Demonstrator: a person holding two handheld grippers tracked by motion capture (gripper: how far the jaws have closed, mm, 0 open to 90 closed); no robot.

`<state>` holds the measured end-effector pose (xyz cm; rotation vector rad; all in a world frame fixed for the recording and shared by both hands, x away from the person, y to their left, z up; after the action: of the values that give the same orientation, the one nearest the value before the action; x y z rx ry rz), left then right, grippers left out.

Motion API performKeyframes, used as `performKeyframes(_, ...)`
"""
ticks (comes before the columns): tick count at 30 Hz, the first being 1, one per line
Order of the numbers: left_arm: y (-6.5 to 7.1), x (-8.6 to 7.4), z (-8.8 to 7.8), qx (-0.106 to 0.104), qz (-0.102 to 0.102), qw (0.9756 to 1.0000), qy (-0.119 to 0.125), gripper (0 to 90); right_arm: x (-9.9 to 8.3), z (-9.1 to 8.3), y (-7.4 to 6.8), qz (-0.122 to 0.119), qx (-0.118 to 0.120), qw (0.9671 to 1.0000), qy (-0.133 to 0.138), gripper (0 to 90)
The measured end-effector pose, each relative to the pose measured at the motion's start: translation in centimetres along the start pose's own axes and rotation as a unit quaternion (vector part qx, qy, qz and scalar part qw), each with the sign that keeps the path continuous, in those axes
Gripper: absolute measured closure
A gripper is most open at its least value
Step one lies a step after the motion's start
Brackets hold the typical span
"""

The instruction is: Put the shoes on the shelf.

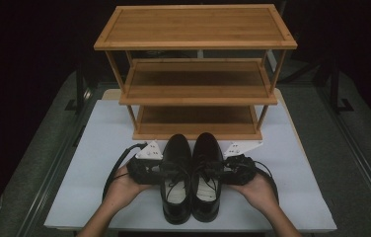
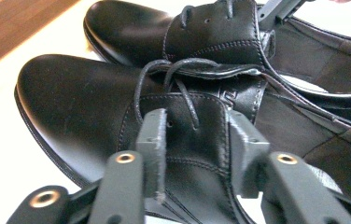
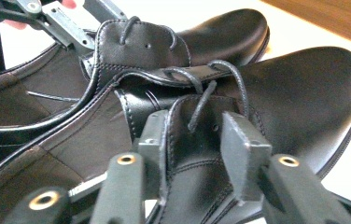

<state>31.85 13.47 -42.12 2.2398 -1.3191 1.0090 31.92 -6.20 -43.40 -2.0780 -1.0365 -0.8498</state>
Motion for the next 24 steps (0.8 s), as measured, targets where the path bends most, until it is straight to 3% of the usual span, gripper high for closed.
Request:
performKeyframes(6,0.3,0.0,-0.1,0.008,0.008,0.9999,-0.009,85.2,-0.2,0.0,-0.2,-0.013,-0.010,0.9999,0.002,84.9)
performKeyframes(12,0.3,0.0,-0.5,0.027,0.015,0.9995,0.002,86.4,-0.1,-0.2,-0.3,-0.018,-0.020,0.9996,0.007,86.0)
performKeyframes(16,0.1,0.2,-0.9,0.049,0.016,0.9987,0.004,86.8,0.3,-0.9,-0.1,-0.019,-0.039,0.9989,0.016,86.5)
performKeyframes(21,-1.1,0.4,-1.8,0.079,0.002,0.9968,0.015,87.2,0.7,-1.5,0.5,-0.020,-0.065,0.9975,0.019,86.7)
performKeyframes(24,-1.8,0.4,-2.2,0.085,-0.007,0.9962,0.020,87.3,0.8,-1.9,1.0,-0.016,-0.071,0.9971,0.023,86.8)
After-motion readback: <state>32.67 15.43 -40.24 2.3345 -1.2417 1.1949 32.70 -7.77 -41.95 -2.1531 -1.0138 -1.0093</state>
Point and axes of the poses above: each handheld gripper's, and its own axes: z roughly forward along the jaws, x roughly out of its top, y roughly to its right, the point moved 7 cm from there along z, roughly forward along the jaws, and after that the axes turned 8 degrees about x, right-handed, at the moved point
